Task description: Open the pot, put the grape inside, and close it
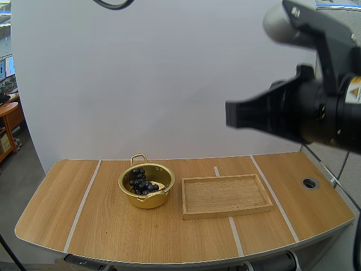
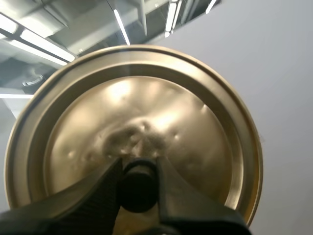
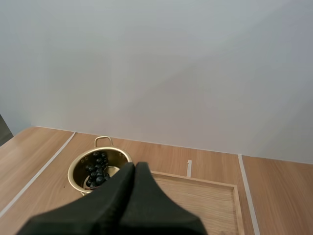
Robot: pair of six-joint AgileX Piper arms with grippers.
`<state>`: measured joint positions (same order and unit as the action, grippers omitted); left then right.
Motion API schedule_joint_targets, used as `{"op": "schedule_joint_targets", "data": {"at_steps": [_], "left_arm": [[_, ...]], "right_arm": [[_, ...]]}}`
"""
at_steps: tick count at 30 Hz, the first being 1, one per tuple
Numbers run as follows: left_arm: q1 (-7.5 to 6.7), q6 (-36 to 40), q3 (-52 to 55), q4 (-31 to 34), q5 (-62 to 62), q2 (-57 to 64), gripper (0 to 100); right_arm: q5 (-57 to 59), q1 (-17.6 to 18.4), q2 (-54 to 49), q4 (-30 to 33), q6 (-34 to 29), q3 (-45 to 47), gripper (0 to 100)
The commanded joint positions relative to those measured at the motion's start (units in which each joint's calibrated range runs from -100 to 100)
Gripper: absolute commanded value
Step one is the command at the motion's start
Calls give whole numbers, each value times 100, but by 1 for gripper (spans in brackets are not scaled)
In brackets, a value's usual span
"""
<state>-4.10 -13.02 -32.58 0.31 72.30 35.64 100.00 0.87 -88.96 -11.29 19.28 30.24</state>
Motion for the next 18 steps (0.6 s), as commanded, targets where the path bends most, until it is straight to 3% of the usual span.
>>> {"op": "schedule_joint_targets", "data": {"at_steps": [1,4,10,18], "left_arm": [[-17,21,-16,68,2099,-131,0],[-17,21,-16,68,2770,-277,0],[-17,21,55,13,2770,-549,0],[-17,-404,1164,-664,2770,-590,0]], "right_arm": [[-550,-22,-115,-43,-25,783,0],[-1026,-22,-115,-43,-25,1164,0],[-1559,-22,-115,-43,-25,1814,0],[-1789,-22,-115,-43,-25,2279,0]]}}
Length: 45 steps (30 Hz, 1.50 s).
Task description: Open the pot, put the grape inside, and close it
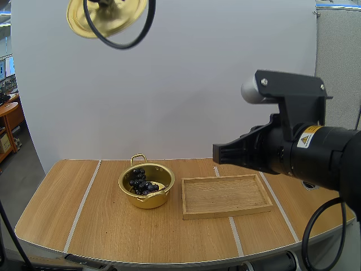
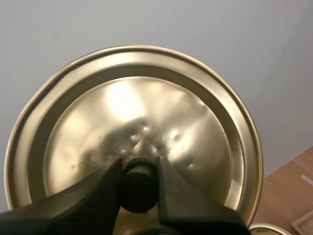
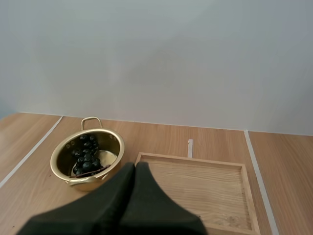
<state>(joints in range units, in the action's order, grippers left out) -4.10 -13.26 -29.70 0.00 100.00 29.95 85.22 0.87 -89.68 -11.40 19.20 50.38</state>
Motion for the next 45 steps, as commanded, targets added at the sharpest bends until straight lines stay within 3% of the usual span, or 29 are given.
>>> {"op": "schedule_joint_targets", "data": {"at_steps": [1,17,45], "left_arm": [[-17,-448,1069,-702,0,-21,0],[-17,-1222,3844,-851,-148,-359,0],[-17,-1222,4002,-977,-921,-3074,0]], "right_arm": [[-311,-22,-43,-22,-17,283,0],[-330,-22,-43,64,-17,296,0],[-80,-22,-43,64,-17,296,0]]}}
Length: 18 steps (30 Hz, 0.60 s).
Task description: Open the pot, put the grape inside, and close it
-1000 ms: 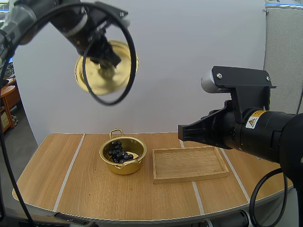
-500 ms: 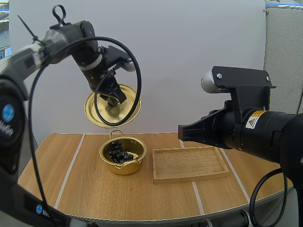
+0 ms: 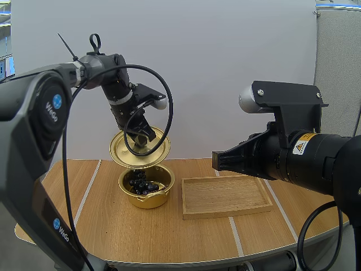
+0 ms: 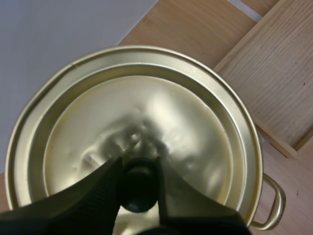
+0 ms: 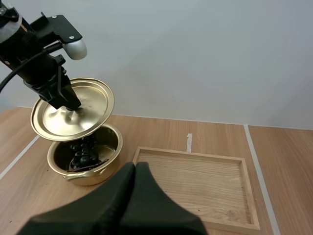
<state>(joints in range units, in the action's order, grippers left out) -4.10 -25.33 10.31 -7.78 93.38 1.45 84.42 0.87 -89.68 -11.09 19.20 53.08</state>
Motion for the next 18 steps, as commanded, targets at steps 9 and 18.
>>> {"op": "schedule_joint_targets", "data": {"at_steps": [9,18], "left_arm": [[-17,-23,387,-201,-1112,-599,0],[-17,-59,856,-137,-1813,-629,0]], "right_arm": [[14,-8,-43,33,-17,26,0],[80,28,-43,33,-17,26,0]]}}
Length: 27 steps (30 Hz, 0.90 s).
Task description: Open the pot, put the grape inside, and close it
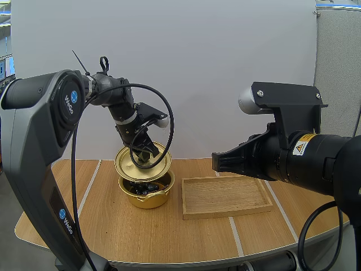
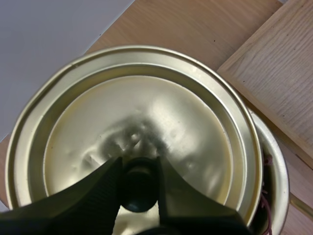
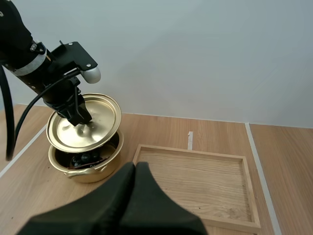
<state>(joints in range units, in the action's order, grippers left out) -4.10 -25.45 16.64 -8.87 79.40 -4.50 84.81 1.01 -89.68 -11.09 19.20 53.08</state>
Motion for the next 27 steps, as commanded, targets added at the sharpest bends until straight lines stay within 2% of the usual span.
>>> {"op": "schedule_joint_targets", "data": {"at_steps": [1,9,23,27], "left_arm": [[-17,-71,239,-52,-414,-47,0],[-17,-342,402,-627,-578,-75,0],[-17,-342,439,-501,-731,-116,0],[-17,-188,439,-235,-822,-242,0]], "right_arm": [[40,14,-43,33,-17,26,0],[59,14,-43,33,-17,26,0],[100,14,-43,22,-17,26,0],[100,14,-43,22,-17,26,0]]}}
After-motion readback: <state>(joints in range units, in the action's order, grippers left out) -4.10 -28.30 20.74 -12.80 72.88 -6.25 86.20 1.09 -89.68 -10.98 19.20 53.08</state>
